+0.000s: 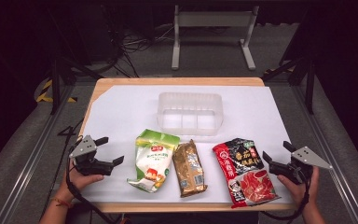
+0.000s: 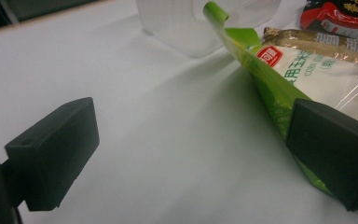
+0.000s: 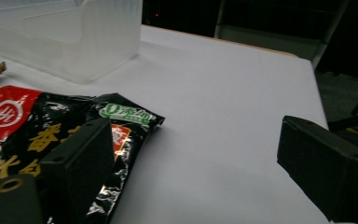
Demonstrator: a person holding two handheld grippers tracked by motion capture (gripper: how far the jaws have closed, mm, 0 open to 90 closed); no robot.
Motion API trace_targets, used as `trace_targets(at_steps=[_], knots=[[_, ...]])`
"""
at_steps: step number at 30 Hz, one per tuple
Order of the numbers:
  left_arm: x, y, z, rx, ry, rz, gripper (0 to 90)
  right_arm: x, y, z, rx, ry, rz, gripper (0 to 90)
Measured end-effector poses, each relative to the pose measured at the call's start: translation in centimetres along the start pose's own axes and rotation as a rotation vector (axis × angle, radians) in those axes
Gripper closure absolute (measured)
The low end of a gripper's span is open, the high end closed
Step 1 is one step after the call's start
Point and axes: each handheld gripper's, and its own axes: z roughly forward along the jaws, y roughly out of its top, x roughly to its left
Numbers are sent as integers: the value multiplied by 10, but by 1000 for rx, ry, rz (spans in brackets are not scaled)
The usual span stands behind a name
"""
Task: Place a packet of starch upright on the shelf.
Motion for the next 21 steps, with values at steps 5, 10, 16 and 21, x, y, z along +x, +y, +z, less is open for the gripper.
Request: trace_targets(at_steps=[5,10,16,21], knots=[[-3,-2,2,66,-26,4,55,1,6,-1,27,78,17,122],[-7,-3,0,80,-30,19,48,9,22,-1,90,151,-32,109],[-12,1,4,88,-43,29,45,16,41,-2,121,176,-58,109],[-16,5,9,95,-59,38,52,29,60,1,133,148,-6,124]])
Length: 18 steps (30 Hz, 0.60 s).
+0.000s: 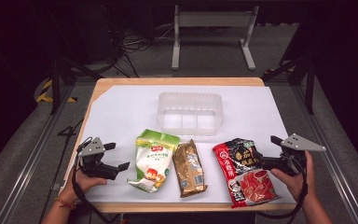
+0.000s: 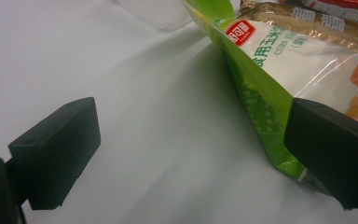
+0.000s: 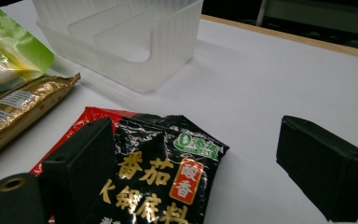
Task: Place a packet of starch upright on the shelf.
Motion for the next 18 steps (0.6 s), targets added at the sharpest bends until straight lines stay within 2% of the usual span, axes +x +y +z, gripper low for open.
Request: trace_targets(at_steps=[2,3,5,6,8,9,10,11,14,18], knots=[[-2,1,1,-3,-4,10,56,9,1,1,-8,29,29,124],[-2,2,0,-14,-12,8,56,15,-1,0,-5,25,25,124],[-1,4,0,-30,-33,1,56,26,-3,0,13,30,6,123],[-2,6,1,-33,-52,-15,56,30,-6,1,20,26,-22,123],[-2,7,2,-44,-60,-17,55,34,-11,3,25,34,-21,124],[-4,11,3,-55,-95,-23,55,35,-12,4,33,35,-33,124],[-6,13,3,-57,-110,-24,55,36,-14,5,39,29,-53,124],[-7,15,5,-54,-127,-21,56,37,-15,6,42,26,-67,125],[-11,20,13,-35,-140,-9,56,37,-17,7,49,41,-78,125],[-10,26,33,32,-184,-42,50,37,-21,9,54,57,-83,125]])
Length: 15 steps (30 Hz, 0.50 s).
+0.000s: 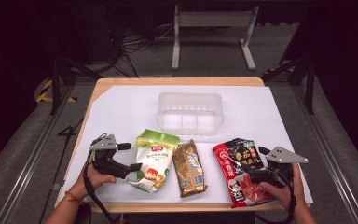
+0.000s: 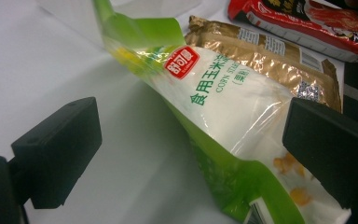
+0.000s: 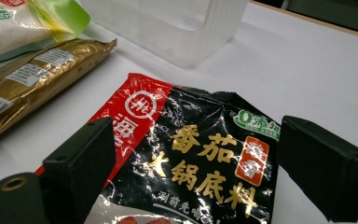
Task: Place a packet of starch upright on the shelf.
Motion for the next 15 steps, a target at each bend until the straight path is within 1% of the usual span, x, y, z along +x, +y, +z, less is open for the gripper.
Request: trace_targets(at_steps=[1,2,3,4,5,6,7,8,10,11,12,15], knots=[[3,1,3,13,-8,-8,47,1,0,0,3,-1,-8,125],[6,1,7,18,-24,-23,41,1,-1,1,4,0,-11,125],[8,1,9,16,-40,-32,25,1,-1,2,3,8,-13,125],[11,2,12,15,-65,-54,24,2,-1,2,3,9,-17,124],[14,3,15,23,-80,-62,14,3,-1,3,5,9,-29,124],[15,3,18,30,-106,-72,7,3,-2,4,7,5,-40,123],[17,4,21,44,-123,-80,5,4,-2,5,10,2,-46,123],[19,6,22,50,-131,-84,3,4,-2,5,14,2,-50,124],[21,9,26,41,-160,-102,2,5,-2,6,21,-5,-66,123],[21,10,27,44,-173,-105,3,6,-1,6,19,-13,-75,124],[21,12,28,47,-175,-103,3,6,-1,5,17,-14,-77,124],[15,18,33,76,-186,-76,6,7,-1,3,11,-11,-74,125]])
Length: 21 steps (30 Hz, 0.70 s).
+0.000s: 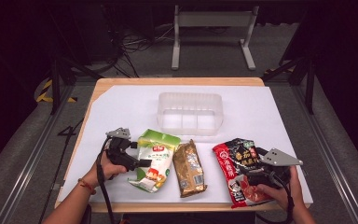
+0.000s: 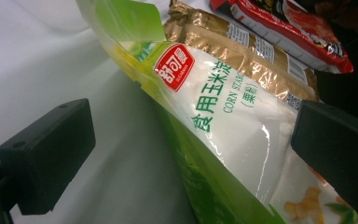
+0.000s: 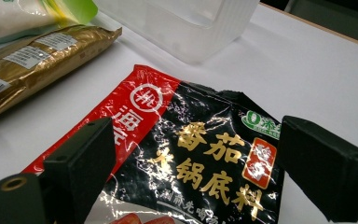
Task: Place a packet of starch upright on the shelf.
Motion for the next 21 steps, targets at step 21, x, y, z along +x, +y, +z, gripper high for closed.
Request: trace_targets(at_steps=[21], knots=[[-17,10,-3,27,67,-7,152,0,0,-1,-3,-12,-7,127]])
